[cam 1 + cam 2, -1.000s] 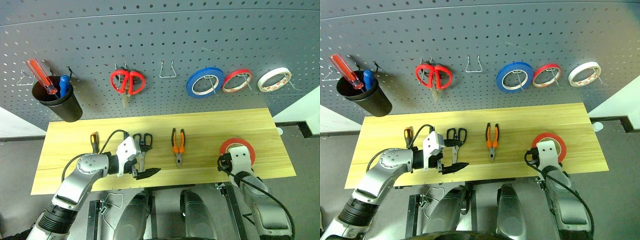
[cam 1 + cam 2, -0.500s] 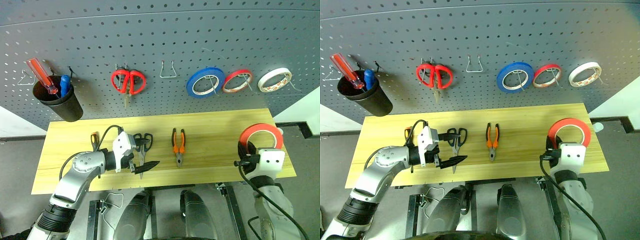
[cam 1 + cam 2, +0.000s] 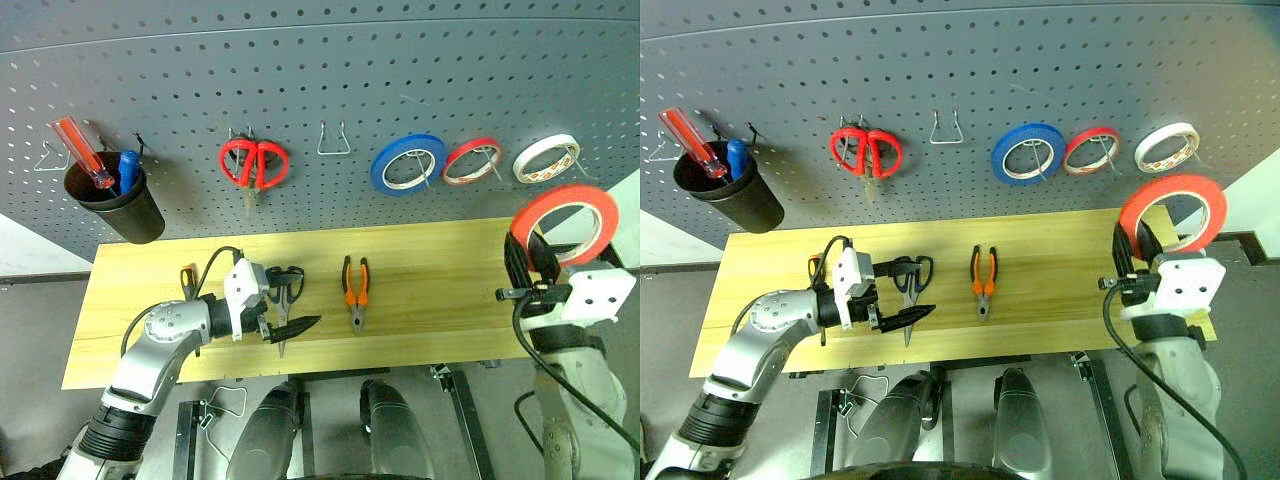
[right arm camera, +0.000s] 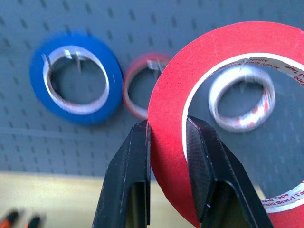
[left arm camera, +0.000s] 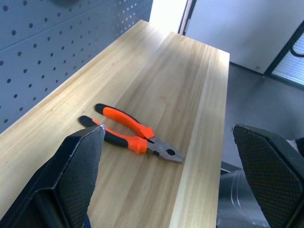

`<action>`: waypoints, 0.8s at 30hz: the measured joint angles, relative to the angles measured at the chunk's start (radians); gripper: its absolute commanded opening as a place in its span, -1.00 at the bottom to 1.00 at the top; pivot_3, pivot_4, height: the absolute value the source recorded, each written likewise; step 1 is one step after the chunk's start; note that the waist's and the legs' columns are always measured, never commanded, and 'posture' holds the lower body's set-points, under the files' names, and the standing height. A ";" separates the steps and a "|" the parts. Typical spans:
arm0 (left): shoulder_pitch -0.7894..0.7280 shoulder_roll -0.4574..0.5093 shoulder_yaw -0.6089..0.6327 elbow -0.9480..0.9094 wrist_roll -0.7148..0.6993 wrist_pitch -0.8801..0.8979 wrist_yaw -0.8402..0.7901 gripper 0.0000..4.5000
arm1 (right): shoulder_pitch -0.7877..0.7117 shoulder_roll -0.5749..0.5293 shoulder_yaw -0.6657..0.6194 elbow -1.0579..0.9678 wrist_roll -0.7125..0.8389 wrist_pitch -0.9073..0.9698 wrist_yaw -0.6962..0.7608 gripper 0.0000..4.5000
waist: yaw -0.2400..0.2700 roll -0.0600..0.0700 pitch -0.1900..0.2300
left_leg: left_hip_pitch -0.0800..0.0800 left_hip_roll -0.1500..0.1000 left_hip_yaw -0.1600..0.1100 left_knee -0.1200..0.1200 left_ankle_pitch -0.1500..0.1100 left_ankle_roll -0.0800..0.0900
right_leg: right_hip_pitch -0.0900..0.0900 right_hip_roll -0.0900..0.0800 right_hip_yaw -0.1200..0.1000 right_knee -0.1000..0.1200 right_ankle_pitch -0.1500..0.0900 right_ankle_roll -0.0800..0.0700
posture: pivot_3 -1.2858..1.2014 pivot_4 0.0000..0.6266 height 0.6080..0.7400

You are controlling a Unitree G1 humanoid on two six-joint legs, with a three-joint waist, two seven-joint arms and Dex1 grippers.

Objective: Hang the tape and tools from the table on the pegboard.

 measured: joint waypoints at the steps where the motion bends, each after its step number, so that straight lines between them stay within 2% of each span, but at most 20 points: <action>1: 0.000 0.000 0.001 0.001 -0.002 0.000 0.000 1.00 | -0.018 -0.002 0.005 -0.006 -0.001 0.006 -0.003 -0.70 | 0.000 0.000 0.000 | 0.000 0.000 0.000 0.000 0.000 0.000 | 0.000 0.000 0.000 0.000 0.000 0.000 | 0.05 -0.09 0.55; 14: 0.002 -0.002 0.001 0.003 -0.006 0.001 0.005 1.00 | -0.143 -0.009 0.098 0.050 -0.036 0.035 0.011 -0.70 | 0.000 0.000 0.000 | 0.000 0.000 0.000 0.001 0.000 0.000 | 0.000 0.000 0.000 0.001 0.000 0.000 | 0.06 -0.07 0.55; 24: 0.010 0.000 0.003 -0.009 -0.007 0.006 0.016 1.00 | -0.265 -0.010 0.121 0.208 -0.040 -0.018 0.044 -0.70 | 0.001 0.000 0.000 | 0.000 0.000 0.000 0.001 0.000 0.000 | 0.000 0.000 0.000 0.001 0.000 0.000 | 0.08 -0.06 0.55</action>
